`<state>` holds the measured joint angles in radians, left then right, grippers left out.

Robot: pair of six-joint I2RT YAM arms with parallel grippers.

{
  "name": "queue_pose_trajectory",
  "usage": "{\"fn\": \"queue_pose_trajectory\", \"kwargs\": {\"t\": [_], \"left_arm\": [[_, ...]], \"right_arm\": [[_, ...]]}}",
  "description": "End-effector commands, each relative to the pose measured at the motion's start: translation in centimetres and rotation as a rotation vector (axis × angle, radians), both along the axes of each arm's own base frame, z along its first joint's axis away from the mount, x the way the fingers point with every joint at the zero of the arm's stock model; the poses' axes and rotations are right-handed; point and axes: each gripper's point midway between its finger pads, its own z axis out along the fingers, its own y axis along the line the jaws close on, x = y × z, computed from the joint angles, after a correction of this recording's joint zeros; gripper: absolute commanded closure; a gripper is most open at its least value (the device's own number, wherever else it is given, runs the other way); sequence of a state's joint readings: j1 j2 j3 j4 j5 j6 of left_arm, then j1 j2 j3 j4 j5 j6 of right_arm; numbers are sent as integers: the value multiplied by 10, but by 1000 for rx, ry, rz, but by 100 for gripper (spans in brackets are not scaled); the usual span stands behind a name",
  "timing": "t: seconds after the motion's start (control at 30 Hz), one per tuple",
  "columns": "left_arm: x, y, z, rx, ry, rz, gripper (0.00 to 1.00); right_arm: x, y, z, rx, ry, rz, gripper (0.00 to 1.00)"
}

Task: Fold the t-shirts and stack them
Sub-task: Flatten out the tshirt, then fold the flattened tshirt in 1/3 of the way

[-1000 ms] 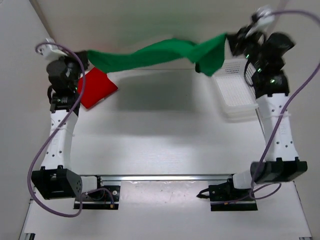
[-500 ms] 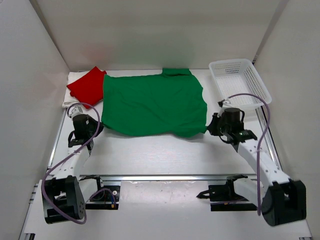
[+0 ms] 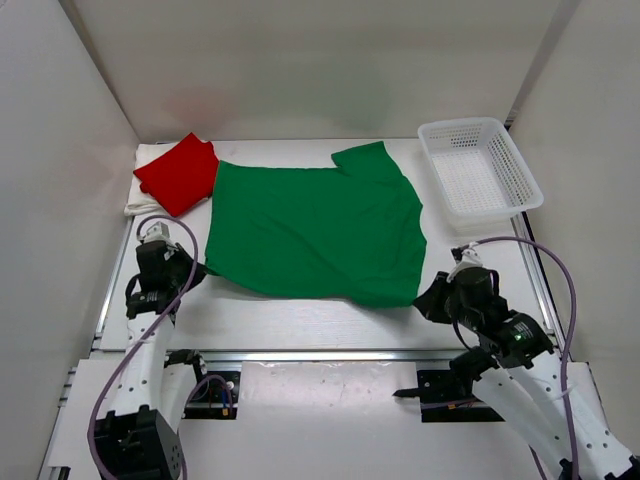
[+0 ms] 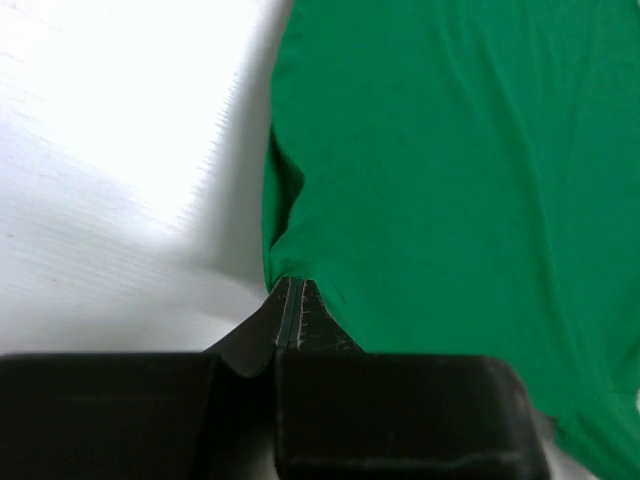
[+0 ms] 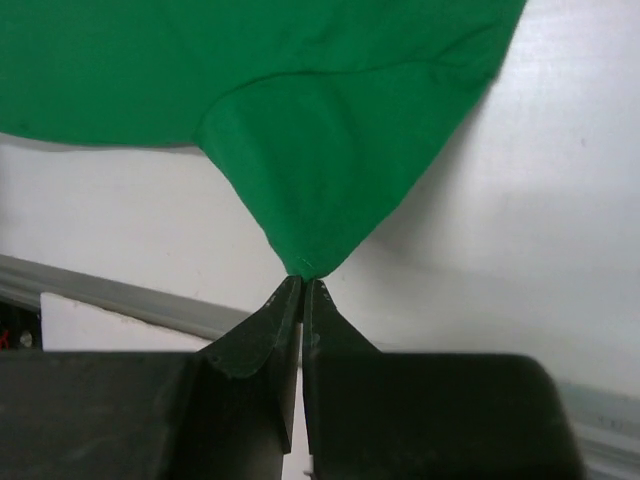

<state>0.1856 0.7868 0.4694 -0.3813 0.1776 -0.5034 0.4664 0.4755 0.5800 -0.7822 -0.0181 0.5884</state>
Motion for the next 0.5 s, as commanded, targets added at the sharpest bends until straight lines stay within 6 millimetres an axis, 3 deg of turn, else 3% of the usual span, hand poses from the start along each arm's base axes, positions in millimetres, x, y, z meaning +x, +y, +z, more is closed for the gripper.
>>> {"fn": "queue_pose_trajectory", "kwargs": {"t": [0.0,0.13,0.2,0.27,0.3,0.33,0.43,0.47], "left_arm": [[-4,-1,18,101,9,-42,100],[8,2,9,12,0,-5,100],[21,1,5,-39,7,9,100],[36,0,7,-53,-4,51,100],[41,-4,5,-64,3,42,100],[48,-5,6,-81,-1,57,100],[65,1,9,-99,-10,100,100],[69,2,7,-106,-1,108,100]], "right_arm": [[-14,-13,-2,-23,56,-96,99],[7,-13,-22,-102,97,-68,100],[36,-4,-19,-39,61,-28,100],[64,-26,-22,-23,42,-77,100],[76,-22,-19,13,40,-47,100],[90,-30,-20,7,46,-76,100],[132,-30,1,-66,-1,-82,100],[138,-28,-1,-79,10,-72,100]]}}
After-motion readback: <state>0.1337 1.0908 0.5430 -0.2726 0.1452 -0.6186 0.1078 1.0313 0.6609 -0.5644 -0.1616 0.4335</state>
